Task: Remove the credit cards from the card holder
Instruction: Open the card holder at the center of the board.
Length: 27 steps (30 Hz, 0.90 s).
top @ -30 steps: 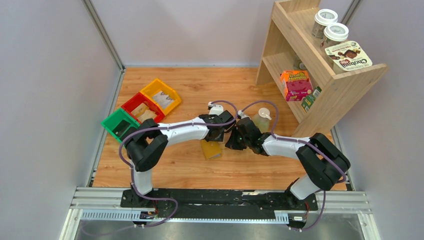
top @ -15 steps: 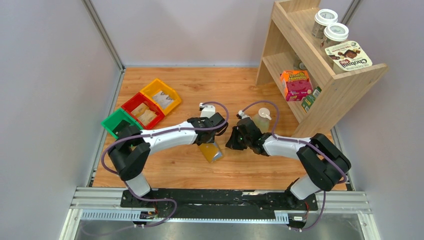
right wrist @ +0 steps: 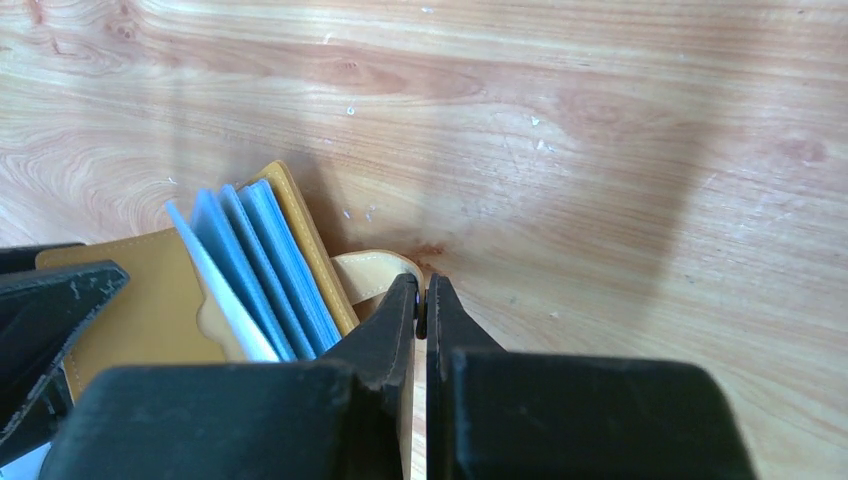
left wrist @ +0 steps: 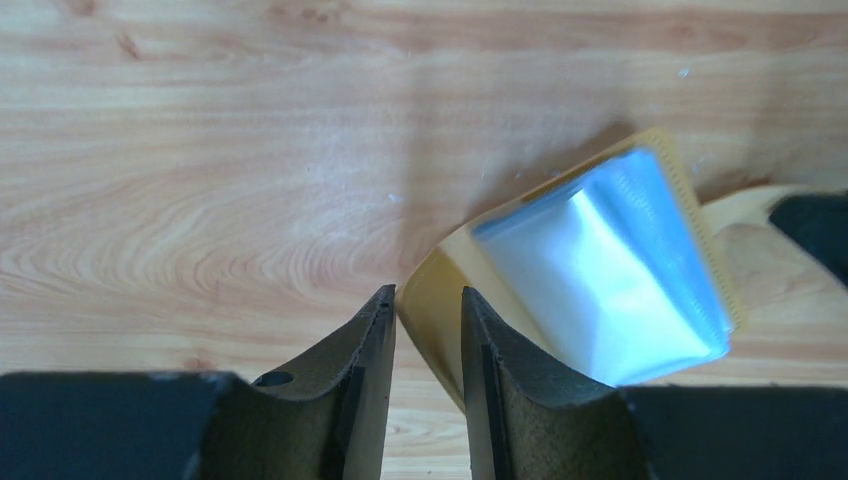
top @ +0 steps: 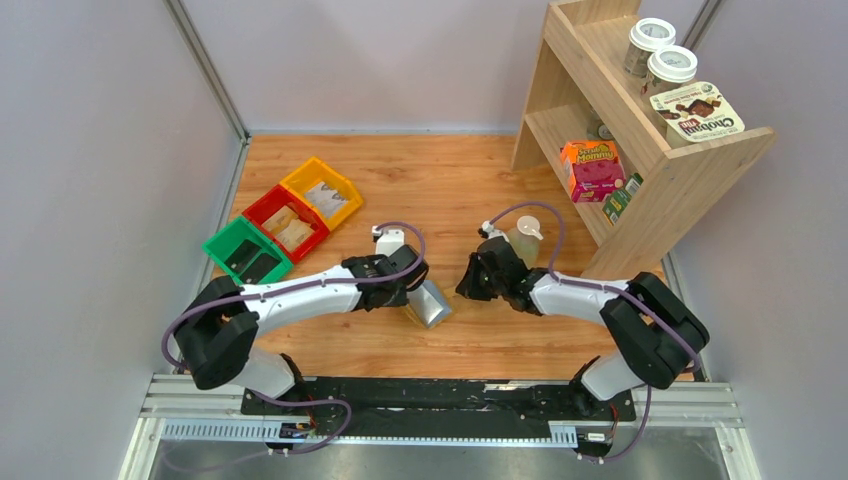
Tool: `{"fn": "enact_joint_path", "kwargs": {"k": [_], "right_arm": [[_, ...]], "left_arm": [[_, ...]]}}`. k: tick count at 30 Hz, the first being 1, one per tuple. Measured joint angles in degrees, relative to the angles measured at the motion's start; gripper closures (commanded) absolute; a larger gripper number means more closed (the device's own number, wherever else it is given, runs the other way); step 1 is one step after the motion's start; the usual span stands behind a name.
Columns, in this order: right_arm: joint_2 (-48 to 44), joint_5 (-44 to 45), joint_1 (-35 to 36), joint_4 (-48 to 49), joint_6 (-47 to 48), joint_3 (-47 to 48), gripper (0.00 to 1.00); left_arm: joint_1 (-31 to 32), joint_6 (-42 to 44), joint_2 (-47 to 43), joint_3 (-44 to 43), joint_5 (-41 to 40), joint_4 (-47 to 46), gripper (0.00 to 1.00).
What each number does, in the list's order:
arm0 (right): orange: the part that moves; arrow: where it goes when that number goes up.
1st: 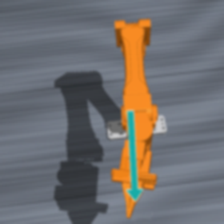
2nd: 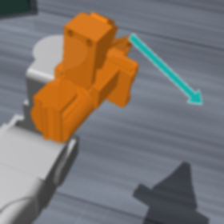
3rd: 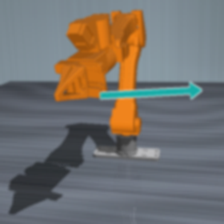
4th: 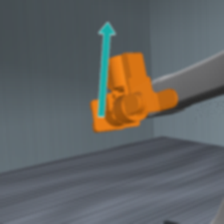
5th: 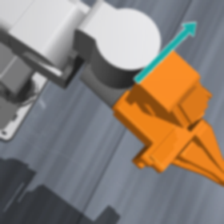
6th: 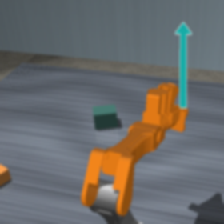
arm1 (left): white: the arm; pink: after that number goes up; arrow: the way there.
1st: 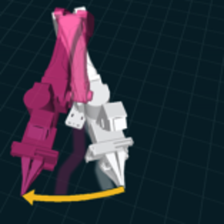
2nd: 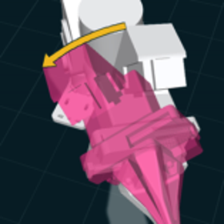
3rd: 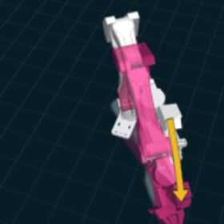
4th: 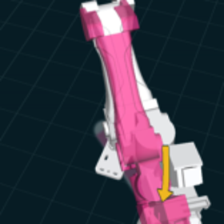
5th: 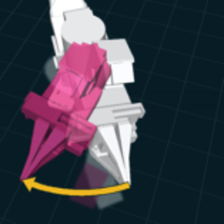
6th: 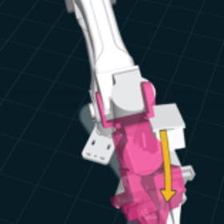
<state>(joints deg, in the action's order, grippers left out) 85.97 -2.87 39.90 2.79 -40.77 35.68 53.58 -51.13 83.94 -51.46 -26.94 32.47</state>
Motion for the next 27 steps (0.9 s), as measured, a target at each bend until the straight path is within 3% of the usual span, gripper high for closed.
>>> {"fn": "enact_joint_path", "kwargs": {"k": [4, 6, 10, 11, 19, 25, 27], "right_arm": [[-0.92, 0.74, -0.2, 0.02, -0.11, -0.5, 1.0], [-1.16, 0.87, -0.24, 0.02, -0.15, -0.59, 0.98], [-2.16, 0.87, -0.24, 0.04, -0.11, -1.05, 0.92], [-2.49, 0.87, -0.24, 0.02, -0.09, -1.09, 0.89], [-7.85, -0.63, -0.24, -2.19, 2.14, 0.02, 0.55], [-14.97, -1.97, -0.22, -6.05, 5.35, 2.29, 0.51], [-17.05, -1.62, -0.22, -7.43, 6.49, 2.89, 0.59]], "left_arm": [[0.0, -1.75, -1.92, 4.22, 2.12, -0.66, 0.65], [0.0, -2.6, -2.08, 5.62, 2.75, -1.18, 0.73], [0.0, -3.78, -2.05, 7.37, 3.58, -2.86, 0.75], [0.0, -4.02, -1.97, 7.61, 3.74, -3.21, 0.8], [-0.09, -4.26, -0.11, 7.69, 4.52, -6.32, 0.87], [-1.92, -3.34, 1.7, 7.67, 5.97, -9.94, 0.92], [-2.4, -2.69, 2.1, 7.43, 6.14, -10.84, 0.92]]}}
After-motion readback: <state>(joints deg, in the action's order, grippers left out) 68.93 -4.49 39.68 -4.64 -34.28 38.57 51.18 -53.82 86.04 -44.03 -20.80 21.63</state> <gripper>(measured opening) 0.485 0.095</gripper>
